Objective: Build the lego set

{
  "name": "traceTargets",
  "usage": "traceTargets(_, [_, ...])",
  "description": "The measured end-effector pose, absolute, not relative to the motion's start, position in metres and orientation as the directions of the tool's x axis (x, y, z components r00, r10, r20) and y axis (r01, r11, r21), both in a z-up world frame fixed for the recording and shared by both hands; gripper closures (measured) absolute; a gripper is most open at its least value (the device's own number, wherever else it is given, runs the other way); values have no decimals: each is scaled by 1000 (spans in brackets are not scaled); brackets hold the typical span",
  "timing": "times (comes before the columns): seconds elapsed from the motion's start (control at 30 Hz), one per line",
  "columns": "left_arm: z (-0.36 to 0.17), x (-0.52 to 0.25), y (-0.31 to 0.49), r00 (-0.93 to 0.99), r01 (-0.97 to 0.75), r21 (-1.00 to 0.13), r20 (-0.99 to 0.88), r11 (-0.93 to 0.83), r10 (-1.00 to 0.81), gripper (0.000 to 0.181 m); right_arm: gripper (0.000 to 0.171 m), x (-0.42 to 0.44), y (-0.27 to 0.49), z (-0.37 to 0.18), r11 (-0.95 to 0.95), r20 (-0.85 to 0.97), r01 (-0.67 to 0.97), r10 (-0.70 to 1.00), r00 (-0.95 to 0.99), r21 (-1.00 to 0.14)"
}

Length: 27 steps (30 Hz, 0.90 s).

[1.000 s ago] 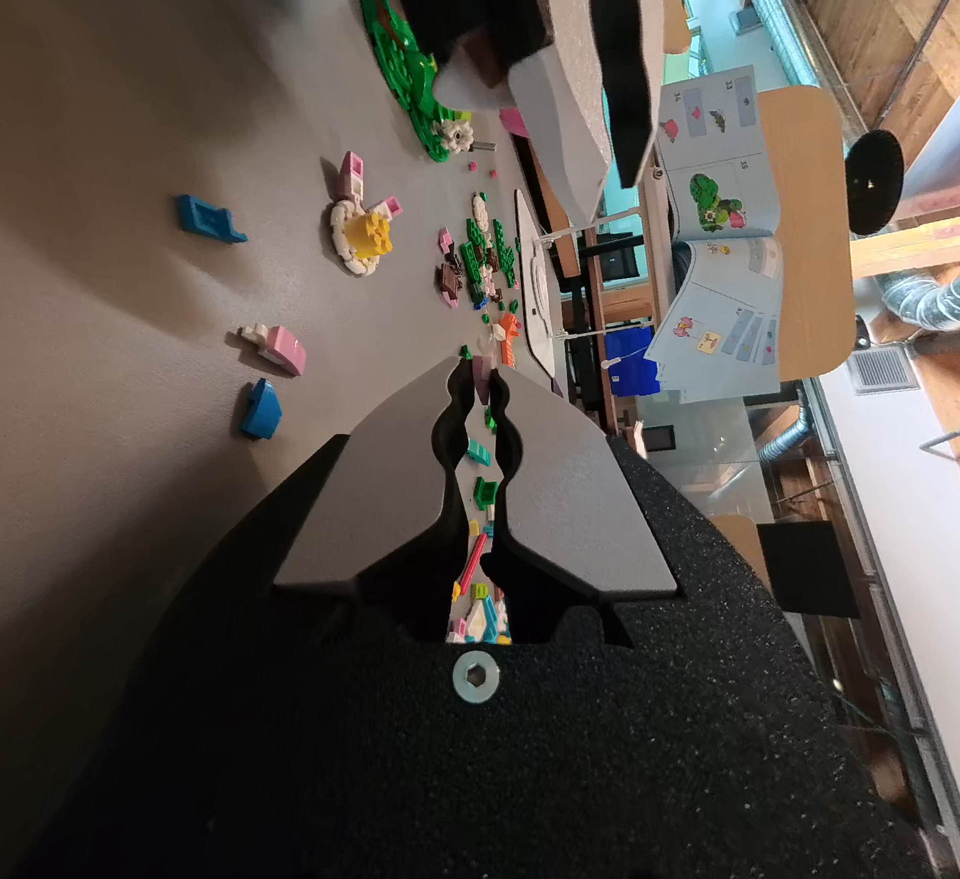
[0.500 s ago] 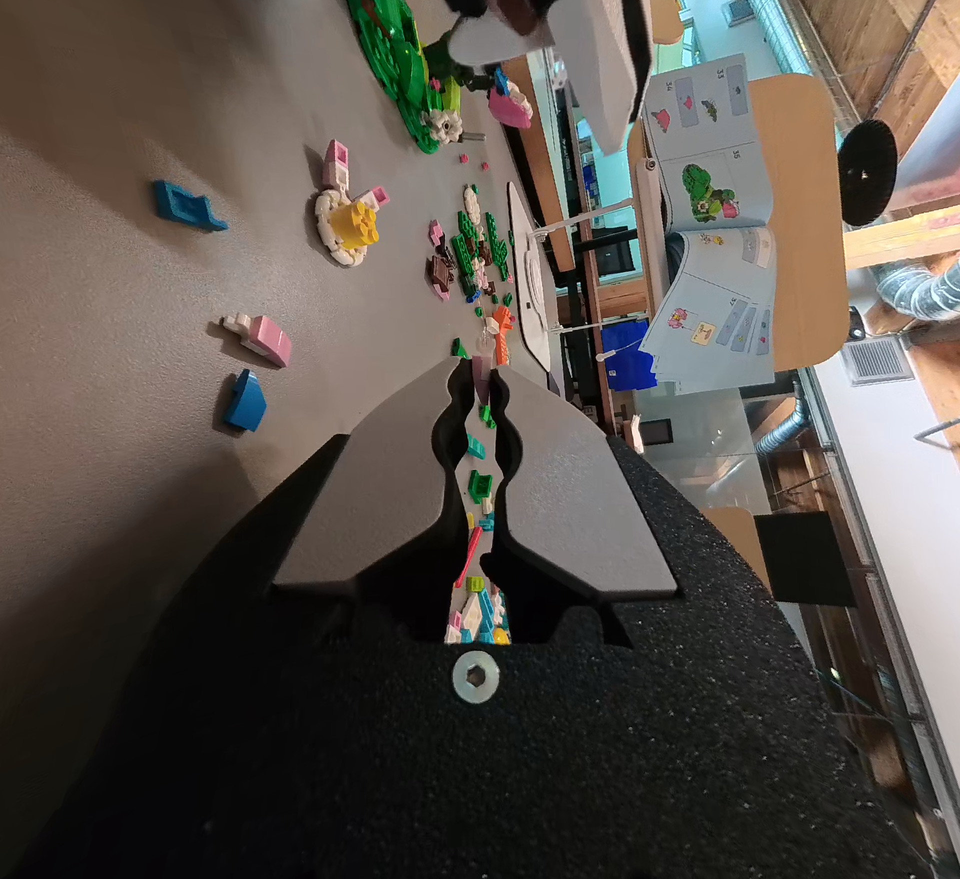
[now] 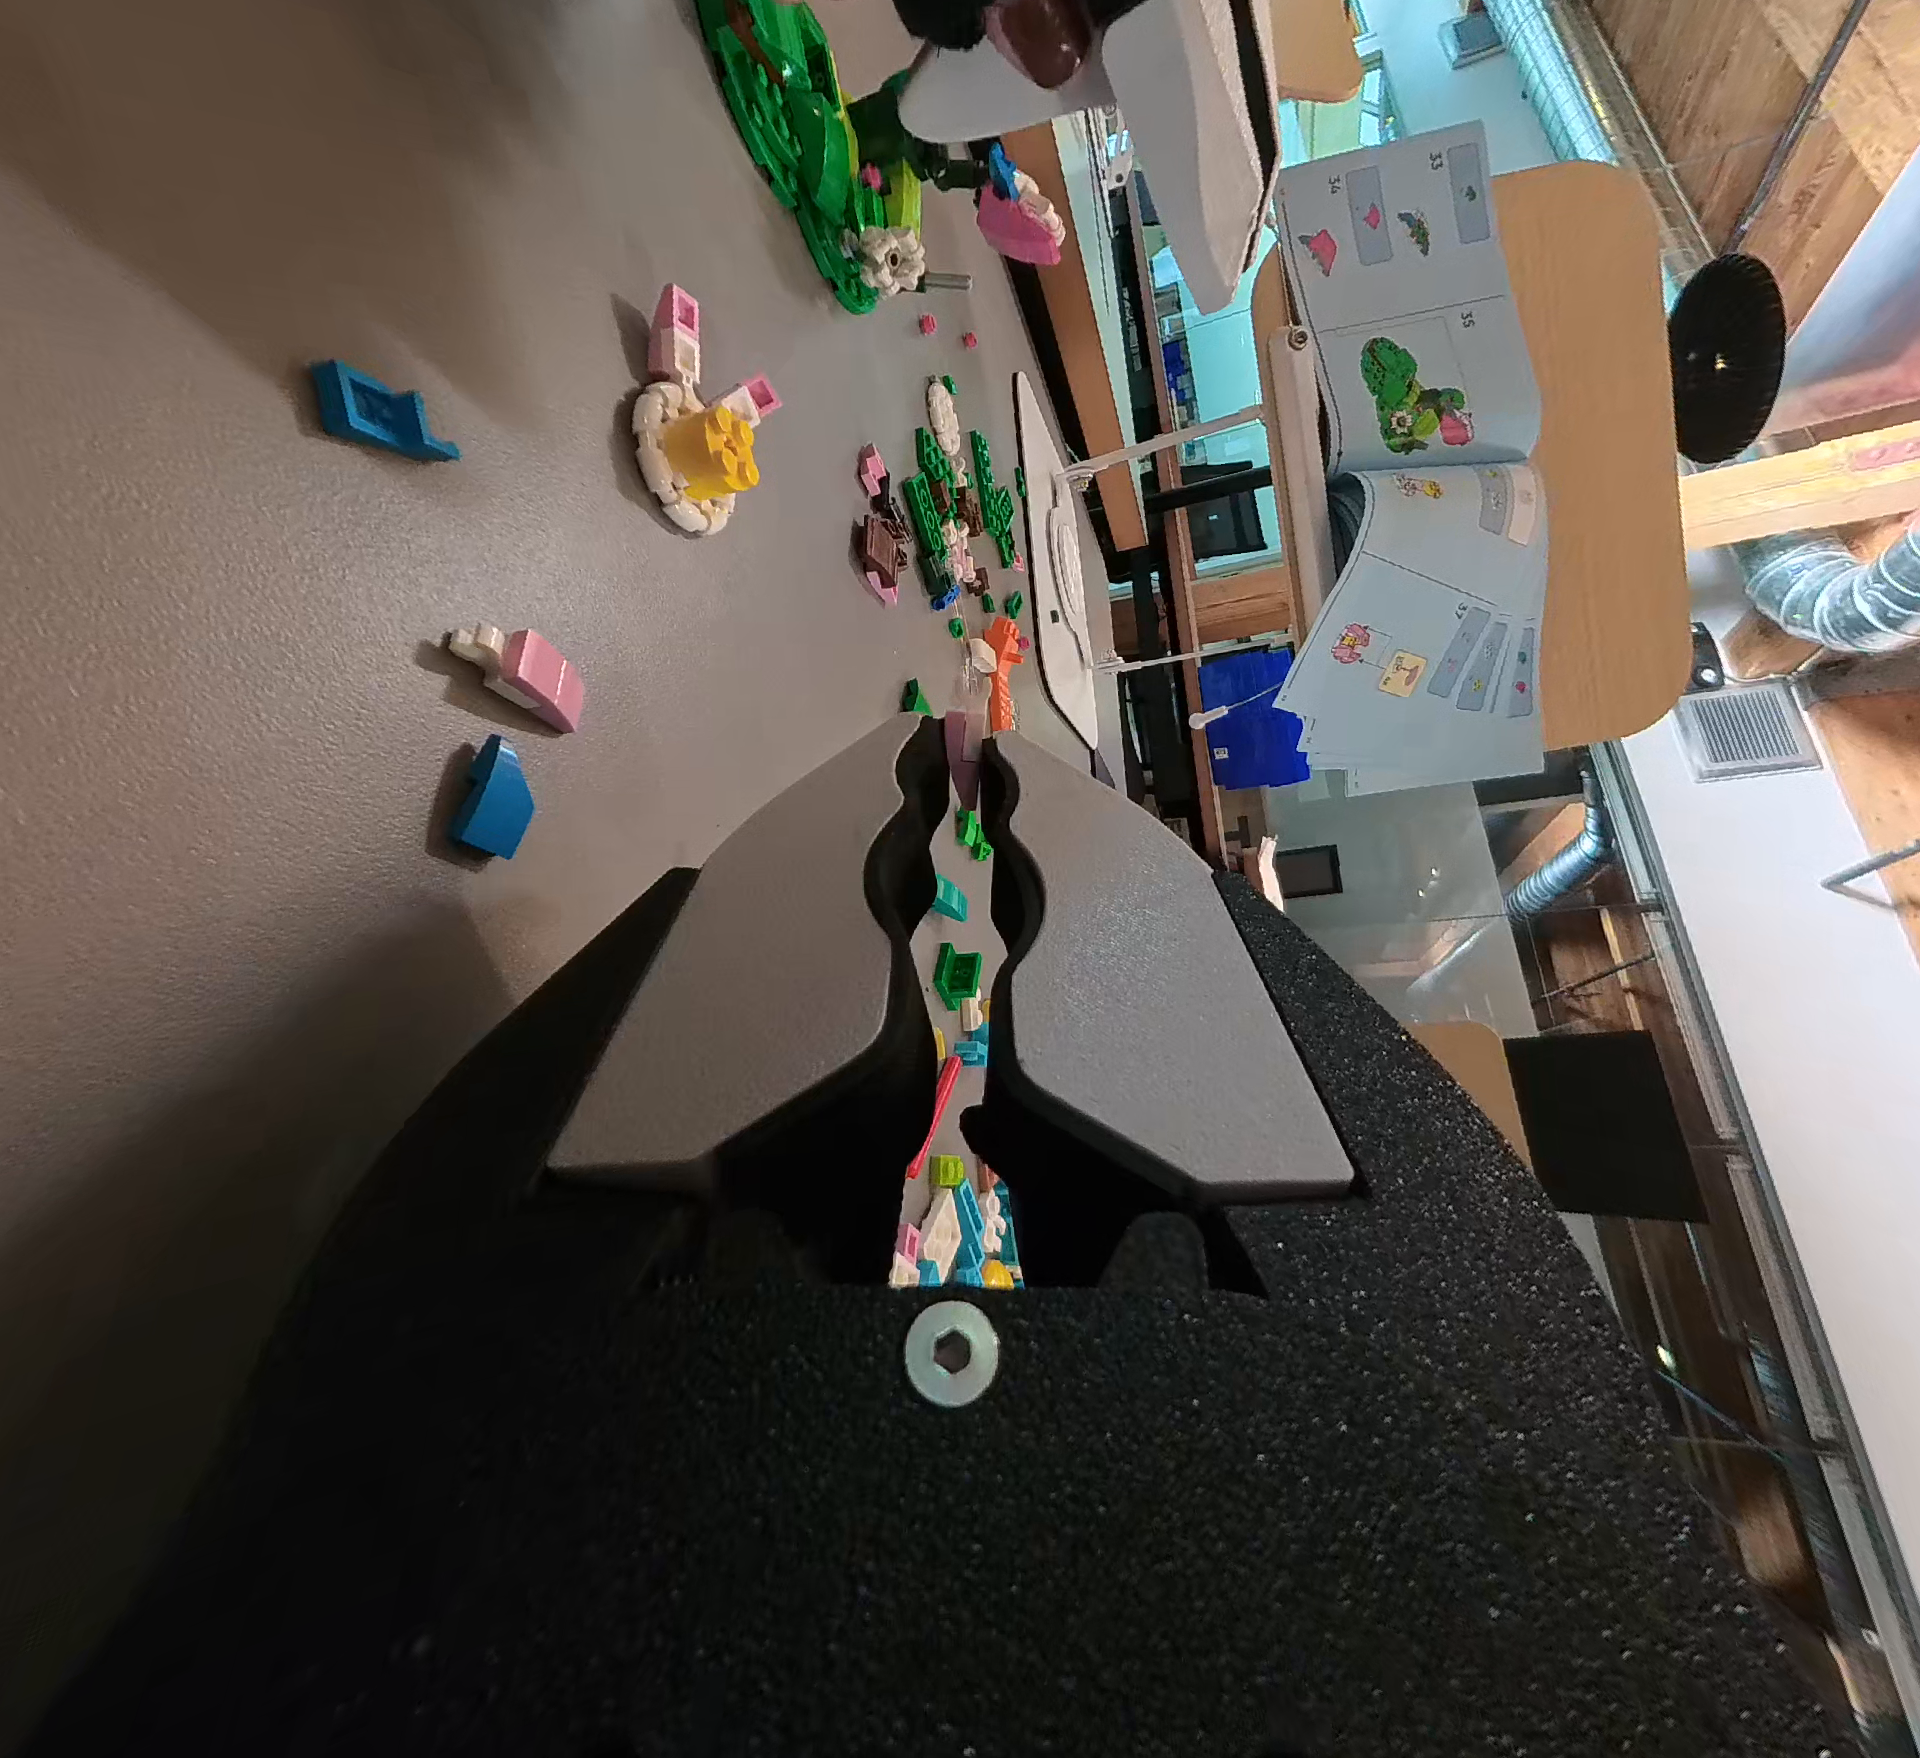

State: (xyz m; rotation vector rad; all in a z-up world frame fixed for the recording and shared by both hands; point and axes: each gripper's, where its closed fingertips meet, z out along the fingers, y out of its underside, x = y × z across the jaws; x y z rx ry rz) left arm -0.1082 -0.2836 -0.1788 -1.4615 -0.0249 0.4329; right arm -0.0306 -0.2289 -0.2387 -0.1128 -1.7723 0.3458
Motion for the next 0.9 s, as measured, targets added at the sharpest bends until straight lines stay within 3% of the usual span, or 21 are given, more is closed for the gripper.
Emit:
traceTargets(0.57, [-183, -104, -280, 937, -258, -966, -241, 36, 253, 165, 166, -30, -231, -240, 953, 942, -124, 241, -235, -275])
traceTargets(0.8, [-197, -70, -267, 953, -302, -953, -303, -19, 22, 165, 166, -30, -230, -238, 954, 944, -127, 238, -228, -272])
traceTargets(0.9, [-229, -61, -266, 949, -299, -931, -267, -210, -169, 157, 166, -29, -231, -239, 953, 943, -131, 237, -235, -272])
